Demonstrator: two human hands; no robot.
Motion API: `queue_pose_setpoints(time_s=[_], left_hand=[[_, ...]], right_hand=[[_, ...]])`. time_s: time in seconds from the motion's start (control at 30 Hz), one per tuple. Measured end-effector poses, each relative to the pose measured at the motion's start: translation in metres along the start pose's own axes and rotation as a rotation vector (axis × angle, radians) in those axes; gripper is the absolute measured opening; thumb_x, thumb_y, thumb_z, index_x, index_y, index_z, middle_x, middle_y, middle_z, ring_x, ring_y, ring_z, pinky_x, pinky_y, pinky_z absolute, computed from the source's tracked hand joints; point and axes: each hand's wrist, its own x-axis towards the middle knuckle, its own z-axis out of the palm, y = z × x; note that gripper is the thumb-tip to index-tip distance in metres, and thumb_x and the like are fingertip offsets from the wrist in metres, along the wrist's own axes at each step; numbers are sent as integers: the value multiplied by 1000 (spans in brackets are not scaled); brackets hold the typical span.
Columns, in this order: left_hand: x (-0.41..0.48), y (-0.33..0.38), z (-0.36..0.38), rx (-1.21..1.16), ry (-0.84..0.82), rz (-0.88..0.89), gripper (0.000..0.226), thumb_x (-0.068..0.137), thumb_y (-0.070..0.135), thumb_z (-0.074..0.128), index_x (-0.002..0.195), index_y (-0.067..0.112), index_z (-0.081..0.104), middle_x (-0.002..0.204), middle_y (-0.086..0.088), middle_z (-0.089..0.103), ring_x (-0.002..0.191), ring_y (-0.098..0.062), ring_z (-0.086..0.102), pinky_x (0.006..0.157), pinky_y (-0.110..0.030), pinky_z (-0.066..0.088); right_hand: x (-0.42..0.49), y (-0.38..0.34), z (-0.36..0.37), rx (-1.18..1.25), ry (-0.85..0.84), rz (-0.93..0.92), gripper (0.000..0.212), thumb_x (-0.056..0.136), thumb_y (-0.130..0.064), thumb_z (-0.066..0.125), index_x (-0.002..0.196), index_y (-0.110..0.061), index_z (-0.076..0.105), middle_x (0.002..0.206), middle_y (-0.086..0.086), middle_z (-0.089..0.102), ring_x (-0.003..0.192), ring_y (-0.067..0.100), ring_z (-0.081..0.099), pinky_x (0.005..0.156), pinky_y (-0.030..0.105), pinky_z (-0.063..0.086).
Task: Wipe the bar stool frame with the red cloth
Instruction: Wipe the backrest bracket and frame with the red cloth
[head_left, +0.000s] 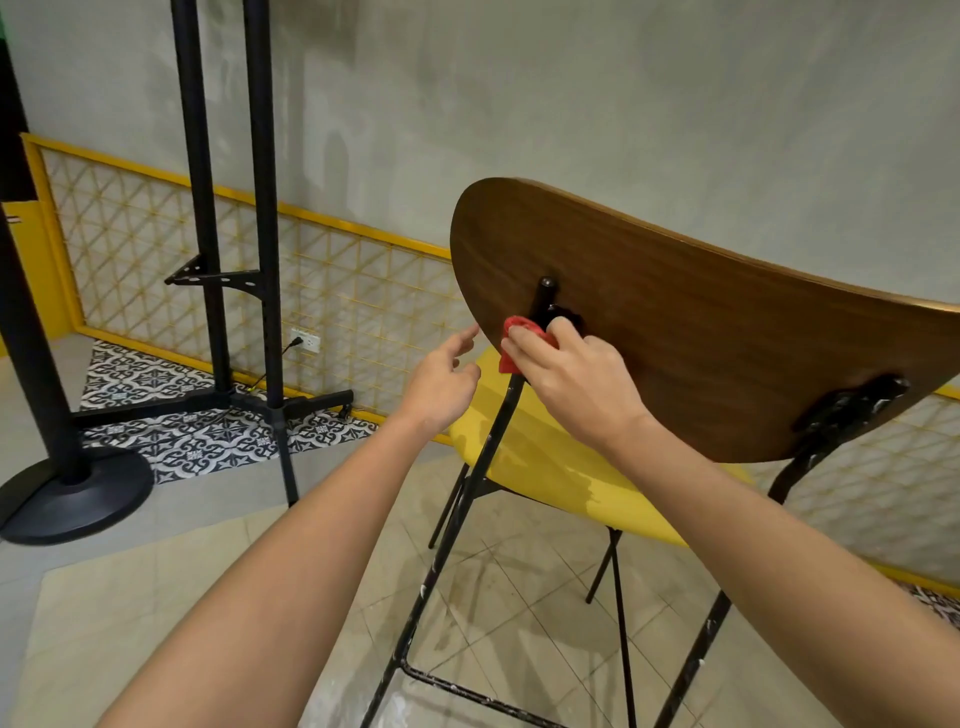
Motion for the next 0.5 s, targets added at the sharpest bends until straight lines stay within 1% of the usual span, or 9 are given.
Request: queue_pose_setpoints(time_s=[0.07, 0.13, 0.17, 0.2, 0.27, 0.3, 0.33, 0.4, 0.5], left_hand=[[-1, -4, 1, 3, -5, -12, 53, 96, 9, 42, 144, 30, 34, 145, 4, 43, 134, -17, 38, 104, -28, 32], [-3, -9, 3, 2, -15, -22, 53, 96, 10, 42, 144, 30, 35, 145, 4, 42, 133, -17, 39, 108, -32, 33], [-3, -11, 4, -1, -18, -24, 53, 96, 10, 42, 145, 29, 35, 145, 3, 43, 133, -17, 39, 109, -34, 34], [-2, -13, 4, -8, -20, -25, 52, 96, 10, 42, 145, 29, 35, 145, 3, 43, 133, -18, 39, 109, -37, 35], [-1, -17, 4, -18, -17, -28, 52, 96, 11, 42, 144, 29, 35, 144, 1, 43, 132, -18, 40, 108, -39, 37], [-1, -20, 4, -17, -14, -31, 52, 96, 11, 42, 144, 29, 35, 144, 1, 44, 132, -18, 41, 108, -40, 38], [0, -22, 4, -16, -10, -34, 52, 96, 11, 43, 144, 29, 34, 144, 1, 44, 132, -19, 41, 108, -40, 38], [1, -26, 5, -14, -4, -45, 52, 96, 11, 43, 144, 28, 34, 144, 0, 44, 131, -19, 41, 109, -40, 37], [1, -31, 7, 4, -7, -59, 52, 96, 11, 44, 145, 27, 34, 143, 1, 45, 130, -18, 43, 109, -39, 36]], right_hand=[[-4, -9, 6, -9, -70, -27, 42, 70, -15, 76, 111, -12, 67, 111, 2, 64, 89, 23, 59, 46, 26, 46], [-3, -14, 9, -6, -99, -43, 38, 68, -17, 77, 105, -14, 69, 103, 0, 65, 88, 22, 59, 43, 25, 44], [0, -13, 10, -11, -85, -43, 33, 71, -16, 73, 104, -15, 69, 101, -1, 65, 87, 21, 58, 43, 25, 43], [2, -12, 11, -10, -55, -29, 29, 77, -14, 65, 106, -15, 68, 101, -1, 65, 85, 21, 57, 43, 25, 42], [6, -6, 10, 23, 18, 24, 33, 86, -11, 46, 112, -13, 65, 107, 2, 65, 83, 23, 57, 43, 26, 43], [6, -5, 9, 35, 37, 41, 35, 87, -10, 42, 114, -11, 64, 108, 3, 65, 82, 24, 57, 42, 26, 44], [5, -6, 11, 31, 34, 40, 34, 87, -9, 44, 115, -10, 64, 108, 4, 65, 82, 24, 57, 42, 26, 45], [-1, -13, 15, 12, -6, 6, 32, 82, -9, 55, 114, -10, 64, 107, 4, 64, 85, 24, 57, 41, 26, 45], [-6, -31, 23, 9, -166, -23, 29, 78, -15, 66, 107, -15, 66, 102, -1, 63, 89, 21, 56, 39, 25, 42]])
